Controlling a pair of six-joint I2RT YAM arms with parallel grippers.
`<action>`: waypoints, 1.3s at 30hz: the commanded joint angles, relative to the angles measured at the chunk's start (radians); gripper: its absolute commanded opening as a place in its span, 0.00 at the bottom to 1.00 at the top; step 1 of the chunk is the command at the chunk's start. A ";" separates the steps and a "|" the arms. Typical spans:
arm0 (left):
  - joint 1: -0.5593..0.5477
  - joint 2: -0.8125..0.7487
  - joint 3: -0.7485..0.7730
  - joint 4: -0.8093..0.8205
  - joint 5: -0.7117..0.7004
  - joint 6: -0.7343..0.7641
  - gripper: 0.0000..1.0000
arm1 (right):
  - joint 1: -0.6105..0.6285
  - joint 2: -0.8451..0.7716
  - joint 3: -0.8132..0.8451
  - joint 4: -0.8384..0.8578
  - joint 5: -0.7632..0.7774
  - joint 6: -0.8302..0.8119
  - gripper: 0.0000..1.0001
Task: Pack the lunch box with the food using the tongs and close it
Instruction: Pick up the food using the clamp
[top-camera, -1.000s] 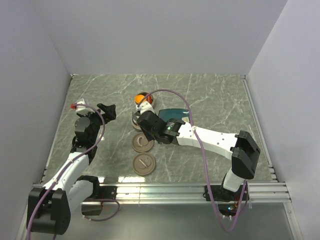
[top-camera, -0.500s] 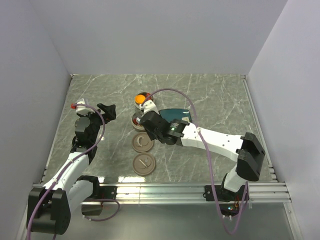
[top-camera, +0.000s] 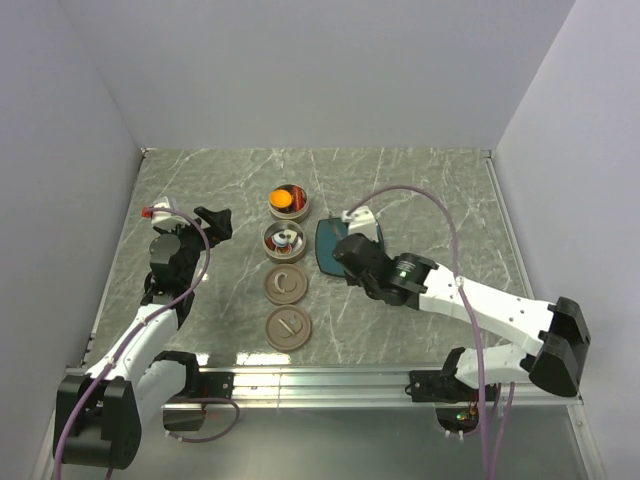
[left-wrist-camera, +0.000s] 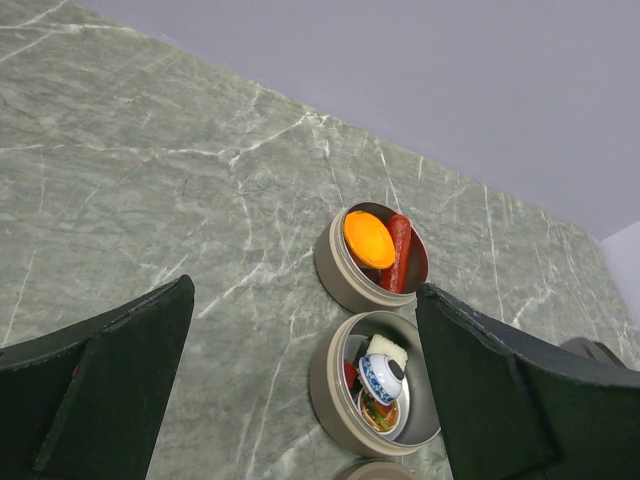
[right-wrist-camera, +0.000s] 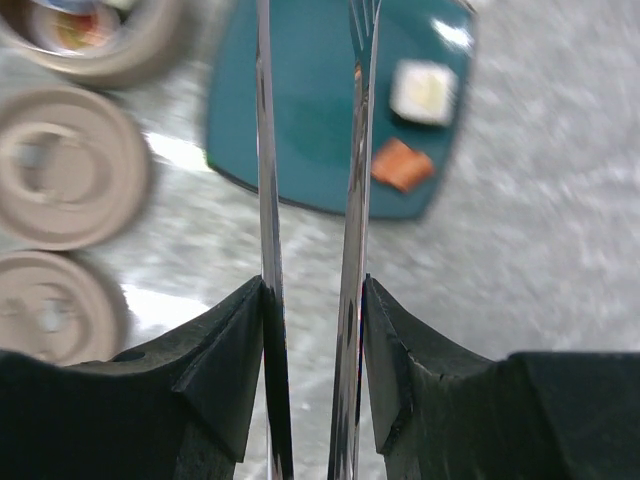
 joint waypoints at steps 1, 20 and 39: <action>0.005 -0.001 0.021 0.032 0.004 -0.003 0.99 | -0.048 -0.074 -0.060 -0.035 0.047 0.084 0.48; 0.005 0.004 0.019 0.035 0.006 -0.003 1.00 | -0.117 -0.088 -0.163 -0.060 0.054 0.132 0.52; 0.005 0.010 0.021 0.040 0.006 -0.005 0.99 | -0.146 -0.013 -0.171 -0.008 0.011 0.098 0.55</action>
